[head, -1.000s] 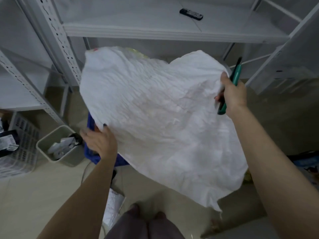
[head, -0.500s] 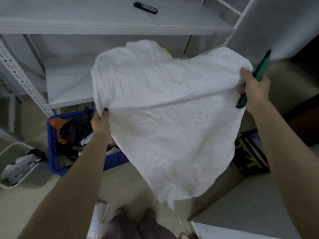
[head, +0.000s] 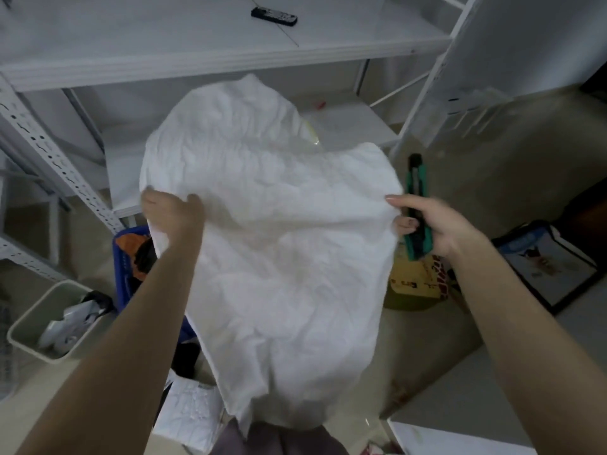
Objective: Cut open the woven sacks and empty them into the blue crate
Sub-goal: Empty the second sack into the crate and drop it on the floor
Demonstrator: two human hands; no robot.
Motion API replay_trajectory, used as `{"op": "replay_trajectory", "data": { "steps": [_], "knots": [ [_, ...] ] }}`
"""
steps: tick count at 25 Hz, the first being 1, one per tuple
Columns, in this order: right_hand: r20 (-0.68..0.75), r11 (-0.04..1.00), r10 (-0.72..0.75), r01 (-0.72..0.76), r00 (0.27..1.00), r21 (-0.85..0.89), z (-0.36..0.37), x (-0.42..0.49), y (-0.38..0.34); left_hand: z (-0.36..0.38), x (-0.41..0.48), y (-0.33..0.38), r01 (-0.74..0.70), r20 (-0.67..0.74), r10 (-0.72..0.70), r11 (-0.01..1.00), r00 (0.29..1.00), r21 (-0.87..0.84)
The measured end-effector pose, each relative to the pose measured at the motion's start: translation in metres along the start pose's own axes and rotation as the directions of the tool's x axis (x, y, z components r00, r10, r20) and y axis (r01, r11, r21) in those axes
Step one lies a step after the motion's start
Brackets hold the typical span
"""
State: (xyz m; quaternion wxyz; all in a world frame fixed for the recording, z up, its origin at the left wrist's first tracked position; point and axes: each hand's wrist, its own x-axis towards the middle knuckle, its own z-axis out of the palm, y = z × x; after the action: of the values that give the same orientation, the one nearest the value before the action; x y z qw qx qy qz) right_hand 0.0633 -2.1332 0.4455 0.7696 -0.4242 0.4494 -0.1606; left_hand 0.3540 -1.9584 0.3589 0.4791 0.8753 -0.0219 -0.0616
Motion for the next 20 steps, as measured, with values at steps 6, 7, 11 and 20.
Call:
{"op": "replay_trajectory", "data": {
  "steps": [6, 7, 11, 20],
  "knots": [
    [0.097, 0.984, -0.039, 0.055, 0.995, -0.17, 0.119, 0.019, 0.009, 0.01, -0.099, 0.025, -0.423, 0.77, 0.244, 0.905, 0.59, 0.038],
    [0.164, 0.97, -0.013, 0.053, 0.986, -0.238, 0.127, 0.016, 0.01, 0.01, -0.097, 0.021, -0.427, 0.701, 0.253, 0.9, 0.666, 0.081],
    [0.292, 0.871, -0.067, 0.198, 0.954, -0.449, 0.114, 0.023, 0.019, 0.002, -0.063, -0.007, -0.069, 0.477, 0.176, 0.97, 0.861, -0.233],
    [-0.185, 0.445, 0.24, -0.278, 0.953, -0.851, -0.04, 0.078, 0.15, -0.033, -0.039, -0.027, 0.358, 0.353, -0.137, 0.621, 0.925, -0.697]
  ]
}}
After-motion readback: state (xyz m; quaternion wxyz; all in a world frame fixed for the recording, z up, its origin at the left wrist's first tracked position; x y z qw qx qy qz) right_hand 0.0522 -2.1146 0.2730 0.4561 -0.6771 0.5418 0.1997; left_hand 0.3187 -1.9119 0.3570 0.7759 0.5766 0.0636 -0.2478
